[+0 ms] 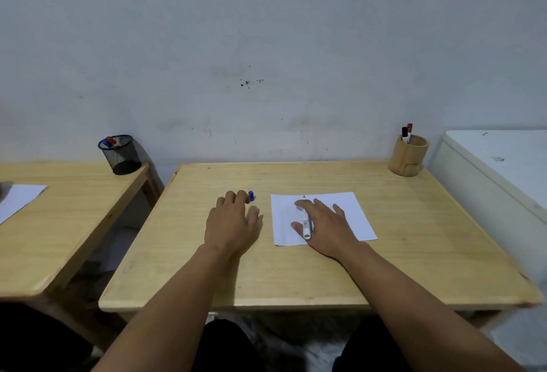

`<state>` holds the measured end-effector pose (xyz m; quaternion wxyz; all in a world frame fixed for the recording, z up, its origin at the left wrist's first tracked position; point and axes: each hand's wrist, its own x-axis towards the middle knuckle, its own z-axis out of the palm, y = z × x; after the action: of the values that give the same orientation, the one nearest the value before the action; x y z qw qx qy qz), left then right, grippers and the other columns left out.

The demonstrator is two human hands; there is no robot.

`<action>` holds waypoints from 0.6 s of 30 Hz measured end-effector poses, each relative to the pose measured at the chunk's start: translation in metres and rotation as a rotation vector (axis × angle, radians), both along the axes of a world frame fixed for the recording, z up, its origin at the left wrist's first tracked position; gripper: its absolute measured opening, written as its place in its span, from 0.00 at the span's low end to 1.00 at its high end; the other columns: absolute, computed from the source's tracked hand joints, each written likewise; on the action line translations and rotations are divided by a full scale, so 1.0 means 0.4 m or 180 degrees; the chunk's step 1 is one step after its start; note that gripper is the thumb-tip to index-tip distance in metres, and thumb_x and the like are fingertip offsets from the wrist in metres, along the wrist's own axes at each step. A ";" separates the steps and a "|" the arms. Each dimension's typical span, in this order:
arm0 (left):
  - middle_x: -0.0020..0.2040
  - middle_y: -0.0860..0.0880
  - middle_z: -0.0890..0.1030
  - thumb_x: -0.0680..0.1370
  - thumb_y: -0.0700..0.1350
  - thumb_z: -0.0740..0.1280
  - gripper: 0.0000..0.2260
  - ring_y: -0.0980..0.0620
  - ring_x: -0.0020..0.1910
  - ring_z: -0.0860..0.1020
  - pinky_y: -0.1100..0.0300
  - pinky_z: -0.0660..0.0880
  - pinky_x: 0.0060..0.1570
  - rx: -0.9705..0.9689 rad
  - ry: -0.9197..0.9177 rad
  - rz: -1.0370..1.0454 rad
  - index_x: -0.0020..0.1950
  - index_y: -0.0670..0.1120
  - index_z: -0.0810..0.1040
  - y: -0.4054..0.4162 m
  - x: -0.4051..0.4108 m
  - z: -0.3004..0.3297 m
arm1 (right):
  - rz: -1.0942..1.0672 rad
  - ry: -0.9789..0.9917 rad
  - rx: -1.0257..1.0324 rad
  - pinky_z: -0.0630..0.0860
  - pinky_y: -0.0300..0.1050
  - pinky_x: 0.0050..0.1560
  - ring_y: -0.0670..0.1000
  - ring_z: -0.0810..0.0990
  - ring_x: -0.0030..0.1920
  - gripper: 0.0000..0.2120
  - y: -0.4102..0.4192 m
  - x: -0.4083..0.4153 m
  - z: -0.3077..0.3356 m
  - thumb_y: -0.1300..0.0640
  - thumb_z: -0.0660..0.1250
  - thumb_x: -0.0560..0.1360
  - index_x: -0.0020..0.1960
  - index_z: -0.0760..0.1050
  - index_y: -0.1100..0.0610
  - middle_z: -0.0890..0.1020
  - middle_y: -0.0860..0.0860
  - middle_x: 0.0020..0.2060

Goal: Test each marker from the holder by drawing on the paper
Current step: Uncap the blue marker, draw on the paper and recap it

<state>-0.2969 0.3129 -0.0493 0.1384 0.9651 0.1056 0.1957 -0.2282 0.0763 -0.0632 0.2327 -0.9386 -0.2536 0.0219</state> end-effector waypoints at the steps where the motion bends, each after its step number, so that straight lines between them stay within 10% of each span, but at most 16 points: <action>1: 0.54 0.51 0.78 0.77 0.58 0.63 0.17 0.44 0.51 0.76 0.50 0.75 0.46 0.0046 -0.0026 -0.0187 0.59 0.49 0.75 -0.002 -0.011 -0.010 | 0.0012 -0.0009 0.0002 0.49 0.60 0.84 0.52 0.59 0.86 0.26 -0.010 -0.005 0.001 0.38 0.62 0.84 0.80 0.65 0.43 0.72 0.43 0.80; 11: 0.81 0.54 0.64 0.78 0.69 0.58 0.31 0.49 0.80 0.59 0.45 0.58 0.76 -0.0009 0.0616 -0.1002 0.80 0.60 0.63 -0.026 -0.046 -0.019 | -0.0027 0.0006 -0.0018 0.49 0.65 0.83 0.53 0.66 0.83 0.25 -0.002 -0.032 0.028 0.37 0.61 0.84 0.78 0.66 0.42 0.76 0.46 0.77; 18: 0.83 0.54 0.58 0.78 0.71 0.52 0.32 0.48 0.82 0.55 0.44 0.54 0.78 0.0223 0.0718 -0.1050 0.80 0.60 0.64 -0.019 -0.037 -0.038 | -0.0507 0.0665 0.2530 0.85 0.53 0.54 0.49 0.87 0.49 0.11 0.075 -0.028 0.092 0.47 0.65 0.82 0.61 0.83 0.42 0.89 0.45 0.47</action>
<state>-0.3119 0.3053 -0.0646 0.1223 0.9893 -0.0458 0.0646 -0.2392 0.1064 -0.0265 0.6022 -0.7852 -0.1439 -0.0007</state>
